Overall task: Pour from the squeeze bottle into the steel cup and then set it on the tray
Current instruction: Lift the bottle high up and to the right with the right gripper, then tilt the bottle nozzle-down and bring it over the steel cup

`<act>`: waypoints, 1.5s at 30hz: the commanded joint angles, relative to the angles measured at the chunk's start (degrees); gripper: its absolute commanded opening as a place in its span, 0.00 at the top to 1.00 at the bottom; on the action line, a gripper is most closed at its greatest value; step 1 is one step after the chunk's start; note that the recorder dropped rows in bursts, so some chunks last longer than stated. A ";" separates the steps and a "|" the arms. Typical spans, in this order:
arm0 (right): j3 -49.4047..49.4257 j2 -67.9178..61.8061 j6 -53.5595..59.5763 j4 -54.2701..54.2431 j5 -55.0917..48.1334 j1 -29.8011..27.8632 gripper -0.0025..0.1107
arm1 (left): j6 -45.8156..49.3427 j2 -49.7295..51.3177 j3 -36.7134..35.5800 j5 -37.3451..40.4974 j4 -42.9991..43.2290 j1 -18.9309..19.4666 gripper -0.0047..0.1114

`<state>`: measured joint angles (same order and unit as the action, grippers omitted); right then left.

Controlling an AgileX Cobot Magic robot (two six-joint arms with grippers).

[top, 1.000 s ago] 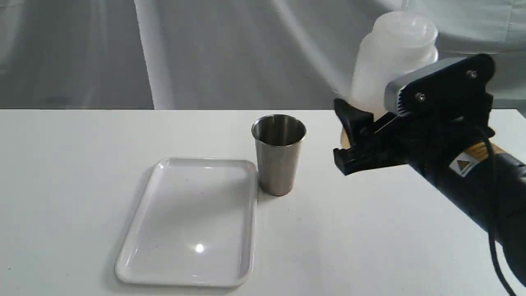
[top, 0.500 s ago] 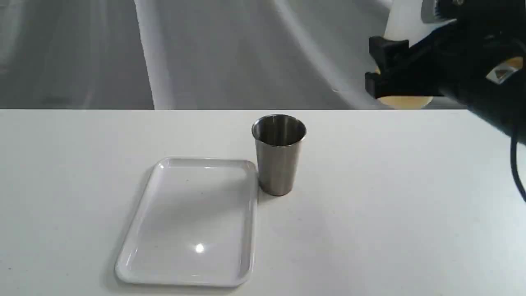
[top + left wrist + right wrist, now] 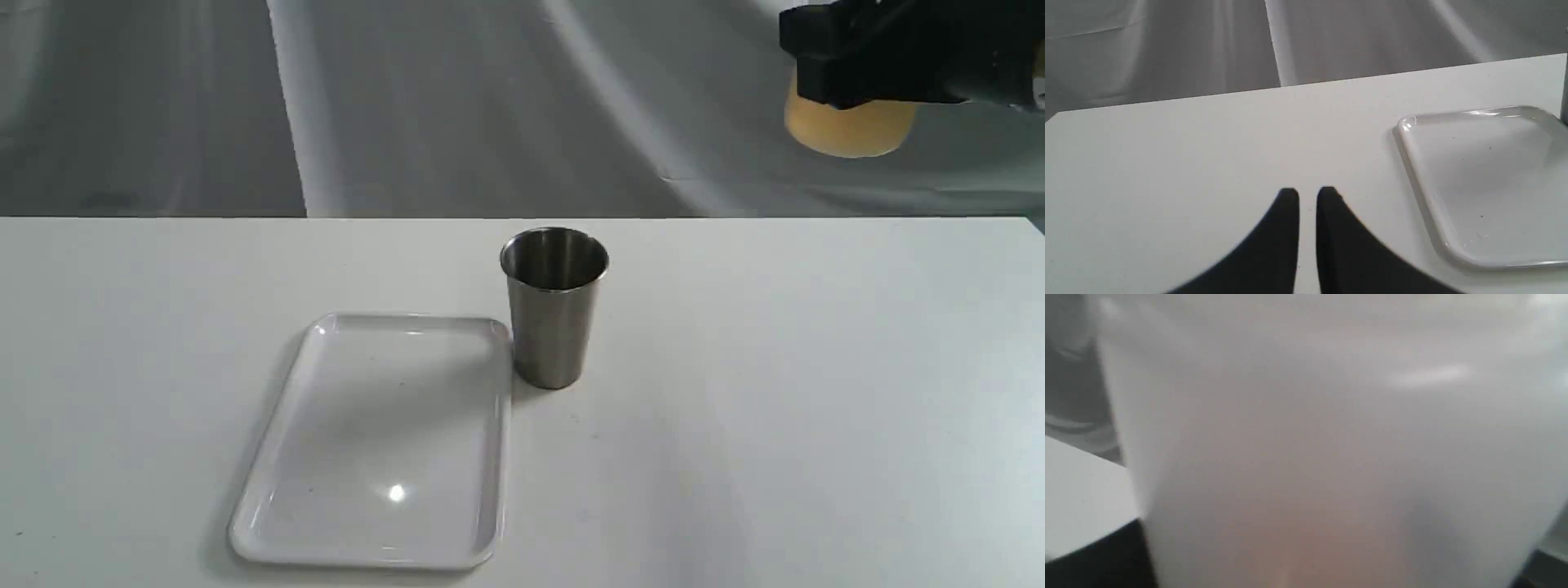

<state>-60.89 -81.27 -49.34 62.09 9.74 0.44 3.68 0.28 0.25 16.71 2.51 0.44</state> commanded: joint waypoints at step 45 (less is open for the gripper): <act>-31.17 -34.26 -8.99 30.05 -21.79 3.46 0.98 | -0.19 -0.28 -0.25 -0.37 0.03 0.18 0.89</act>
<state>-91.16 -115.95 -58.70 90.51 -12.55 3.99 3.68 0.28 0.25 16.71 2.51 0.44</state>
